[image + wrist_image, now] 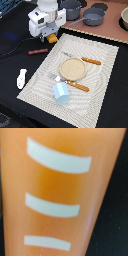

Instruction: Interact with the objects in diverse but meaningful ways.

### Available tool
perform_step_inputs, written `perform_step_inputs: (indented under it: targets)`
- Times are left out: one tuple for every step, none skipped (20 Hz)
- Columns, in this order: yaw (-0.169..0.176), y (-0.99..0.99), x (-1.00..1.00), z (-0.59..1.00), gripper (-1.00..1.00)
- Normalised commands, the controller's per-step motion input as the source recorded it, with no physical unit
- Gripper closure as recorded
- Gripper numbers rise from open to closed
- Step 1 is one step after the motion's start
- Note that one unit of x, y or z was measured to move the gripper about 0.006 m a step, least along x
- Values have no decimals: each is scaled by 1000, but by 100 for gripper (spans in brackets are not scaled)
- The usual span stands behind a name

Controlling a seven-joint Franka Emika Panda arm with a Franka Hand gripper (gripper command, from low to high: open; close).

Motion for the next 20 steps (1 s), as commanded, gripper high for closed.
perform_step_inputs:
  targets:
    - [0, 80, -260, 0, 100]
    - [0, 46, -300, 0, 100]
    - [0, 40, -266, 0, 100]
    - [0, 34, -257, 0, 100]
    - [0, 0, -266, 0, 100]
    - [0, 0, -254, 0, 100]
    - [-12, -14, -323, 49, 100]
    - [-24, -194, -434, 251, 100]
    - [-26, -331, -477, 366, 100]
    - [-34, -386, -417, 520, 100]
    - [-36, -454, -343, 657, 100]
    - [-50, -551, -363, 789, 100]
    - [-54, -589, -323, 869, 100]
    - [-58, -571, -266, 994, 100]
    - [-52, -574, -191, 1000, 100]
    - [-55, -549, -83, 1000, 100]
    - [-56, -526, 0, 1000, 100]
    - [-61, -491, 40, 1000, 100]
    - [-80, -317, 340, 1000, 100]
    - [-78, -111, 646, 1000, 100]
